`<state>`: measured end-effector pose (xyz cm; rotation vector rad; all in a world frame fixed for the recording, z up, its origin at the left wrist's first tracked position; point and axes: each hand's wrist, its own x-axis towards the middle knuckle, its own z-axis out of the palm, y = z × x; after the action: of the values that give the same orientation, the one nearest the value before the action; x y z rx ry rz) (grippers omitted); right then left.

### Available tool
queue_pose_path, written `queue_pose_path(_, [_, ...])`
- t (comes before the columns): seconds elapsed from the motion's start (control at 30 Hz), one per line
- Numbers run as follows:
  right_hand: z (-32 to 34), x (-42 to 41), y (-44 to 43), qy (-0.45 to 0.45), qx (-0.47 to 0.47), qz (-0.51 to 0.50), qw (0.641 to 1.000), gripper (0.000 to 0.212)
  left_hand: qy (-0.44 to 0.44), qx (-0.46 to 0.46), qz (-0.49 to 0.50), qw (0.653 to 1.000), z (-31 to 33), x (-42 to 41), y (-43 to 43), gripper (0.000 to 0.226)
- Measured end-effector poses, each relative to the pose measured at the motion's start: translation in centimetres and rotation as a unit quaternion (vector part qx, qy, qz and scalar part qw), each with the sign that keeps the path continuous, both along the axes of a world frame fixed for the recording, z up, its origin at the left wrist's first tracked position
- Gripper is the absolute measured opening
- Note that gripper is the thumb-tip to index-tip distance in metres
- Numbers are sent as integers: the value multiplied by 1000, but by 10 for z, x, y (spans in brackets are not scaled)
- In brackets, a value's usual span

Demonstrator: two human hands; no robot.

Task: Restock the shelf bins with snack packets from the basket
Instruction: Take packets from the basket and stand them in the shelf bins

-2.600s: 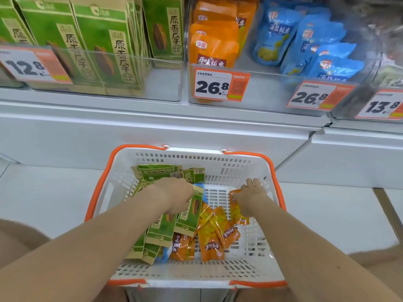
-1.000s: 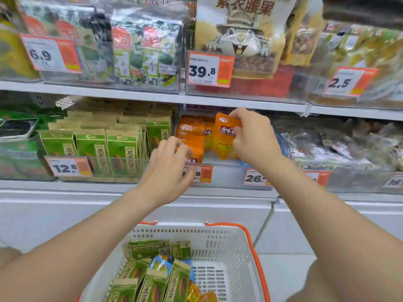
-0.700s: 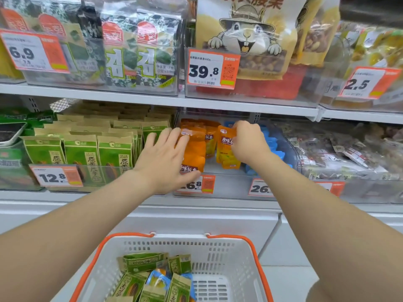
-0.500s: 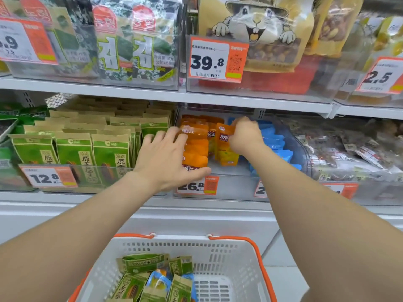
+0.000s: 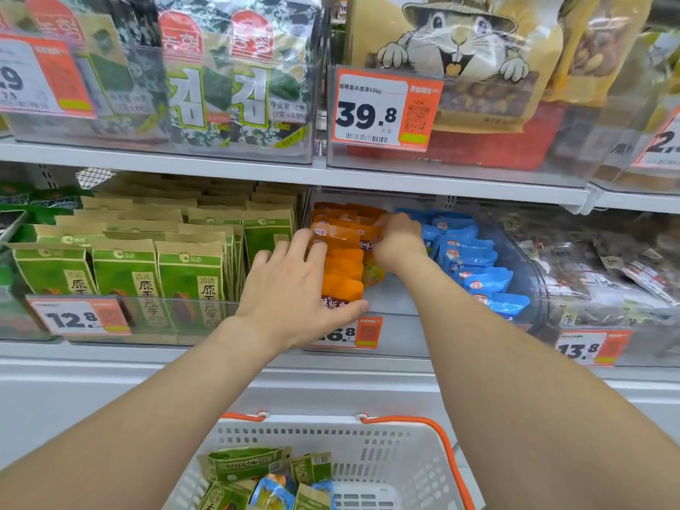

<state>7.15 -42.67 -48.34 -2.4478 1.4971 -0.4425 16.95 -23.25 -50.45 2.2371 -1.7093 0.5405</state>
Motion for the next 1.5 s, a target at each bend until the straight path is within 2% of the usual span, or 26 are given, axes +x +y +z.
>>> queue_pose_path(0.07, [-3, -3, 1, -20, 16, -18, 999, 31, 14, 0, -5, 1000, -1, 1, 1, 105])
queue_pose_path(0.2, [-5, -15, 7, -17, 48, -68, 996, 53, 48, -9, -16, 999, -1, 0, 3, 109])
queue_pose_path(0.3, [-3, -21, 14, -7, 43, -68, 997, 38, 49, -12, -16, 999, 0, -1, 8, 114])
queue_pose_path(0.4, [-1, -28, 26, -8, 41, -68, 997, 37, 29, -36, -15, 999, 2, -5, 19, 110])
queue_pose_path(0.47, [3, -32, 39, -32, 46, -68, 996, 33, 16, -69, -30, 997, 3, -6, 25, 96])
queue_pose_path(0.53, [9, -36, 57, -62, 34, -65, 995, 25, 9, -107, -67, 992, 4, -6, 33, 68])
queue_pose_path(0.6, [17, -42, 81, -67, -8, -63, 996, 22, -9, -135, -112, 984, 4, -6, 41, 37])
queue_pose_path(0.67, [26, -50, 107, -40, -61, -42, 996, 23, -35, -130, -147, 980, -2, -7, 50, 16])
queue_pose_path(0.8, [37, -66, 156, 1, -135, 42, 990, 8, -15, -35, -160, 986, -30, -10, 71, 9])
queue_pose_path(0.87, [36, -72, 174, 34, -139, 113, 983, 16, -12, 54, -161, 986, -46, -18, 83, 14])
queue_pose_path(0.93, [27, -81, 191, 105, -108, 195, 969, 11, -21, 177, -142, 974, -60, -31, 94, 24])
queue_pose_path(1.03, [3, -98, 209, 212, -39, 246, 945, 7, -26, 309, -143, 940, -81, -46, 104, 33])
queue_pose_path(1.17, [-43, -120, 235, 357, 62, 264, 894, 3, 8, 392, -172, 903, -118, -61, 121, 26])
queue_pose_path(1.27, [-73, -130, 244, 422, 109, 282, 855, 13, 16, 448, -196, 872, -155, -75, 133, 26])
queue_pose_path(1.33, [-87, -136, 245, 438, 135, 295, 838, 20, -15, 490, -215, 845, -182, -89, 138, 29])
queue_pose_path(1.5, [-111, -145, 234, 424, 160, 299, 840, 23, -63, 522, -283, 802, -228, -135, 150, 32])
